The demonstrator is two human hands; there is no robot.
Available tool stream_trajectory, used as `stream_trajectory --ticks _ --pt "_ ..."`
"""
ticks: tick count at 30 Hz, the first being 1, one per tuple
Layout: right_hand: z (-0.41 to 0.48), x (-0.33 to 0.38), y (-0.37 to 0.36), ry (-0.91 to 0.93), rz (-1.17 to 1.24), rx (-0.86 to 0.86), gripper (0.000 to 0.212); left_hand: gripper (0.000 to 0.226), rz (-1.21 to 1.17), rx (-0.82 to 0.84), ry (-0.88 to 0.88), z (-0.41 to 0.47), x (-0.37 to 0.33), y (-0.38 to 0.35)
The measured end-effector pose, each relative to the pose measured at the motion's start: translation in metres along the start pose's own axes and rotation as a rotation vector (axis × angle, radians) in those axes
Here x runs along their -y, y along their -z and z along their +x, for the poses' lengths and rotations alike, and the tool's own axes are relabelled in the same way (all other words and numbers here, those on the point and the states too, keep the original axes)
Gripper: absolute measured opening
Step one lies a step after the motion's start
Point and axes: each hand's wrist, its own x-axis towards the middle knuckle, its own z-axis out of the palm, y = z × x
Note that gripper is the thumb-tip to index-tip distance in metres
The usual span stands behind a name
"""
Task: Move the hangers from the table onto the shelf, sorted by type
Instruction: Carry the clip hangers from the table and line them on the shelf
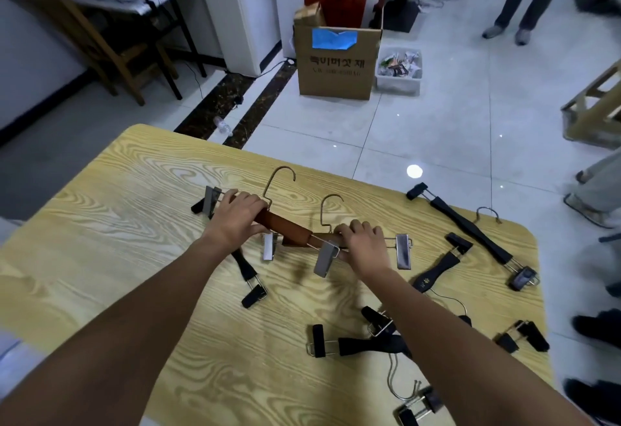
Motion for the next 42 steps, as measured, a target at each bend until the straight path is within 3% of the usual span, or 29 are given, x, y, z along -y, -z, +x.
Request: stream_trajectory --ticks 9,21,31,42 --pt "-0.017 0.017 0.072 -0.018 -0.065 -0.152 0.041 0.051 -0.11 -0.08 0.073 -0.042 0.006 0.054" --pt "-0.05 0.042 0.159 0.094 -0.083 -0.358 0.037 0.045 -0.029 -0.231 0.235 -0.127 -0.01 0.135" --pt "-0.09 0.089 0.187 0.316 -0.038 -0.546 0.037 0.046 -0.012 -0.347 0.53 -0.26 -0.034 0.155" --pt "-0.154 0.242 0.177 0.655 0.07 -0.578 0.039 0.049 0.051 -0.351 0.976 -0.466 -0.041 0.144"
